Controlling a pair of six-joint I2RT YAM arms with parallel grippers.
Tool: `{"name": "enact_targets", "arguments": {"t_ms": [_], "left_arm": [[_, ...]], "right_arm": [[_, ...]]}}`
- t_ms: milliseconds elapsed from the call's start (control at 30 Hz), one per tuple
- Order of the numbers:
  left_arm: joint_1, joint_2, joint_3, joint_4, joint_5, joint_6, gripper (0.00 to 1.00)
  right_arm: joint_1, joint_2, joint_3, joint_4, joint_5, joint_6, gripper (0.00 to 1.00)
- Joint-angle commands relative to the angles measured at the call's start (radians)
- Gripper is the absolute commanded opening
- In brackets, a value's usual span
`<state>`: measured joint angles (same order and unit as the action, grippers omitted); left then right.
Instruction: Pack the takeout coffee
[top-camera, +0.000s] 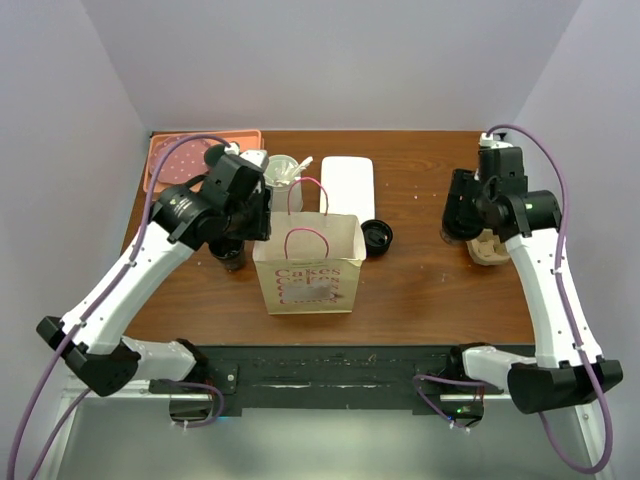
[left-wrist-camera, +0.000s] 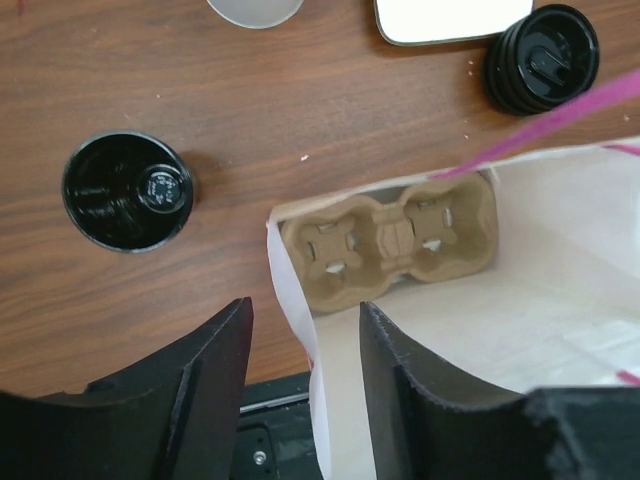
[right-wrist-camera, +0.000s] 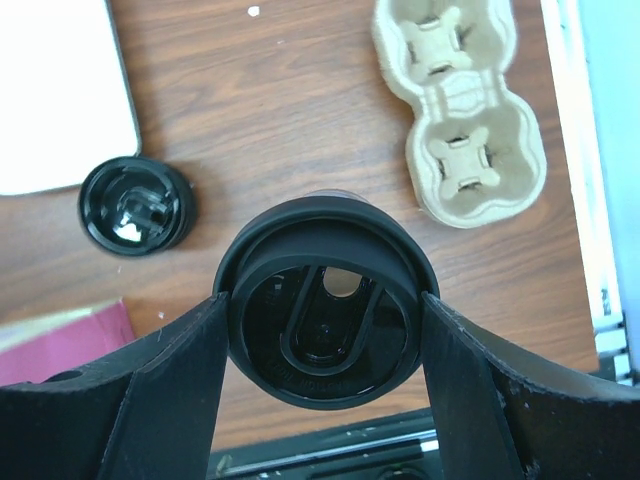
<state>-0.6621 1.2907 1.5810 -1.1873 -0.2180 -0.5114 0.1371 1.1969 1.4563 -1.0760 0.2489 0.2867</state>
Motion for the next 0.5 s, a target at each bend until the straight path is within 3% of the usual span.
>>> {"name": "enact_targets", "arguments": {"t_ms": [0, 233, 400, 467], "left_arm": [[0.001, 0.019, 0.036, 0.018, -0.047, 0.045, 0.47], [0.002, 0.059, 0.048, -0.001, -0.055, 0.059, 0.34], [0.001, 0.062, 0.042, 0.029, 0.0, 0.083, 0.01], [0.001, 0.041, 0.042, 0.087, 0.028, 0.115, 0.0]], "right_arm": [[0.004, -0.037, 0.082, -0.027, -0.134, -0.112, 0.53], [0.056, -0.036, 0.197, 0.017, -0.295, -0.135, 0.52], [0.102, -0.005, 0.366, 0.004, -0.329, -0.199, 0.52], [0.155, 0.013, 0.456, -0.015, -0.358, -0.218, 0.52]]}}
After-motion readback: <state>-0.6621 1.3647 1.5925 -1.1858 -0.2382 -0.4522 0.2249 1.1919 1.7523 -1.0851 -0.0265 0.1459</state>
